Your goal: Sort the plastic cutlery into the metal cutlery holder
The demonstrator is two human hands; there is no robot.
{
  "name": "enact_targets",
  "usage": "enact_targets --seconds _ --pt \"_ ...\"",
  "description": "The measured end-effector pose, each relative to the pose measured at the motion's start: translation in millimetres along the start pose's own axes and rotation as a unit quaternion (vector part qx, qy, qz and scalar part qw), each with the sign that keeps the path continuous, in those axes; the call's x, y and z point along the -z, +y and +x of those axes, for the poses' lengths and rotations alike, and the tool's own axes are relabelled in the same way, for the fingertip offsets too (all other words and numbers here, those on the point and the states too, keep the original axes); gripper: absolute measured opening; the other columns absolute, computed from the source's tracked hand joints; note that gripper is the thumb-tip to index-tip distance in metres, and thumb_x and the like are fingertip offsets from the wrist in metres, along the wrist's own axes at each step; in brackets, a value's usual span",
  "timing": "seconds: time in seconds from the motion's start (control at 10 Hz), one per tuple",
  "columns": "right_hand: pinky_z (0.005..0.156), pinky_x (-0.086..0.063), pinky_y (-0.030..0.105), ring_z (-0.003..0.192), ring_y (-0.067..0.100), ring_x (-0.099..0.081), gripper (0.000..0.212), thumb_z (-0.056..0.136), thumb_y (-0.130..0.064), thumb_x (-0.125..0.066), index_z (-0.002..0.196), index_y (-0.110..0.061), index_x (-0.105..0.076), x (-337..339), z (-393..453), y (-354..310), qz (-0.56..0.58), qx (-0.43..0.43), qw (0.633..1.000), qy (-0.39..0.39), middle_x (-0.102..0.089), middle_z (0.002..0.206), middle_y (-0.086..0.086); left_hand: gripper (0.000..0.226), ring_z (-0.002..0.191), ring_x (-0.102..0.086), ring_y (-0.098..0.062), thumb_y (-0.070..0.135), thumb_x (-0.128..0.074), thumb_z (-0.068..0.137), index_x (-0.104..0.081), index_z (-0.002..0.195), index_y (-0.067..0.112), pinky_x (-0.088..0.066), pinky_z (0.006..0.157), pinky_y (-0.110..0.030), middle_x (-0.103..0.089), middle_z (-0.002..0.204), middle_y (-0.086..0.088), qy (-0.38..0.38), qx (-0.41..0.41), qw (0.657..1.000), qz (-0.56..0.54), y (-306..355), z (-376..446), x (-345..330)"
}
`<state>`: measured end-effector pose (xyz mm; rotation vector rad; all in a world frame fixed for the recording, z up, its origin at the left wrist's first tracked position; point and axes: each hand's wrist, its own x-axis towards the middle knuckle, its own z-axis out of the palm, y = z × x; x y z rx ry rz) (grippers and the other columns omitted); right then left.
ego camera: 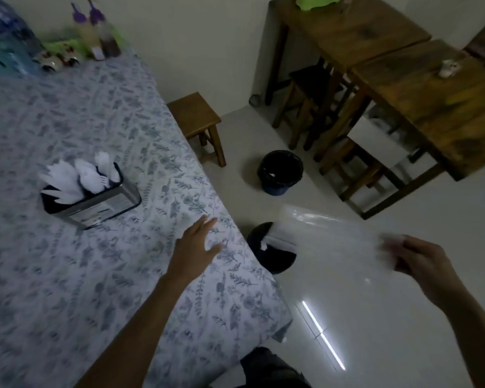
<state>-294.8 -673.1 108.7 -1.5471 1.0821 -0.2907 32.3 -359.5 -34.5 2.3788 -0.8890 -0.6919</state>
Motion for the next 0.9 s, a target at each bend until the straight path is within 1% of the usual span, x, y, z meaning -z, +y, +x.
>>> enact_targets --seconds 0.1,0.2,0.3,0.4,0.5,0.6,0.7,0.8,0.9 --pt "0.070 -0.064 0.035 0.082 0.035 -0.074 0.023 0.085 -0.037 -0.070 0.100 -0.020 -0.073 5.6 37.2 27.3 -0.019 -0.035 0.997 0.060 -0.078 0.084 0.005 0.085 0.156 -0.015 -0.027 0.062 -0.060 0.091 -0.021 0.160 0.033 -0.025 0.119 -0.056 -0.007 0.171 0.002 -0.029 0.013 0.994 0.102 5.5 1.1 -44.2" --pt "0.082 -0.062 0.047 0.073 0.026 -0.077 0.008 0.095 -0.022 -0.067 0.098 -0.021 -0.074 -19.0 81.7 66.9 -0.104 -0.082 0.989 0.064 -0.078 0.082 0.004 0.095 0.155 -0.014 -0.032 0.074 -0.054 0.084 -0.022 0.160 0.028 -0.030 0.115 -0.060 -0.008 0.171 -0.005 -0.035 0.050 0.986 0.153 7.6 -1.1 -77.1" --pt "0.075 -0.063 0.035 0.060 0.017 -0.075 0.010 0.095 -0.016 -0.064 0.092 -0.017 -0.074 -58.6 114.4 92.1 -0.170 -0.109 0.978 0.047 -0.075 0.073 0.004 0.098 0.151 -0.023 -0.042 0.080 -0.045 0.079 -0.033 0.156 0.020 -0.039 0.105 -0.063 -0.019 0.167 -0.014 -0.026 0.059 0.979 0.194 8.6 1.6 -93.4" --pt "0.064 -0.060 0.023 0.049 0.008 -0.070 0.018 0.095 -0.017 -0.058 0.091 -0.011 -0.074 -96.0 144.6 119.5 -0.219 -0.111 0.969 0.030 -0.073 0.063 0.006 0.098 0.151 -0.022 -0.043 0.079 -0.048 0.079 -0.033 0.155 0.020 -0.038 0.107 -0.065 -0.019 0.167 -0.014 -0.018 0.064 0.976 0.207 6.3 4.0 -96.1" --pt "0.045 -0.049 0.010 0.038 -0.001 -0.061 0.022 0.093 -0.020 -0.057 0.094 -0.006 -0.074 -124.7 168.5 138.7 -0.224 -0.137 0.965 0.022 -0.072 0.063 0.010 0.098 0.153 -0.019 -0.040 0.079 -0.054 0.080 -0.030 0.157 0.023 -0.034 0.109 -0.064 -0.016 0.169 -0.011 -0.016 0.077 0.972 0.223 9.0 5.6 -93.8" --pt "0.036 -0.041 0.007 0.033 -0.002 -0.057 0.025 0.092 -0.020 -0.061 0.108 -0.004 -0.072 -144.1 192.3 152.0 -0.189 -0.164 0.968 0.033 -0.074 0.080 0.018 0.098 0.154 -0.017 -0.038 0.079 -0.053 0.081 -0.028 0.158 0.024 -0.030 0.111 -0.063 -0.014 0.169 -0.010 -0.015 0.079 0.970 0.230 10.5 4.9 -96.1" --pt "0.042 -0.049 0.011 0.046 0.004 -0.066 0.035 0.089 -0.025 -0.066 0.119 -0.008 -0.068 -157.0 214.8 161.3 -0.207 -0.174 0.962 0.025 -0.075 0.095 0.017 0.098 0.155 -0.014 -0.038 0.079 -0.051 0.083 -0.027 0.159 0.023 -0.027 0.113 -0.063 -0.012 0.170 -0.011 -0.009 0.076 0.970 0.231 10.0 4.7 -96.0" --pt "0.072 -0.062 0.030 0.078 0.024 -0.075 0.047 0.085 -0.037 -0.072 0.124 -0.013 -0.064 -167.8 228.6 168.2 -0.217 -0.198 0.956 -0.007 -0.072 0.104 0.010 0.097 0.155 -0.013 -0.038 0.078 -0.053 0.084 -0.028 0.159 0.023 -0.027 0.113 -0.063 -0.012 0.170 -0.011 -0.008 0.077 0.972 0.224 10.3 3.8 -95.0" --pt "0.082 -0.063 0.042 0.085 0.029 -0.075 0.053 0.075 -0.046 -0.070 0.119 -0.017 -0.067 -173.2 240.7 182.4 -0.222 -0.172 0.959 -0.019 -0.074 0.105 0.014 0.097 0.155 -0.013 -0.038 0.077 -0.054 0.083 -0.027 0.159 0.022 -0.028 0.114 -0.063 -0.011 0.170 -0.012 0.001 0.075 0.972 0.224 12.3 5.5 -94.7"
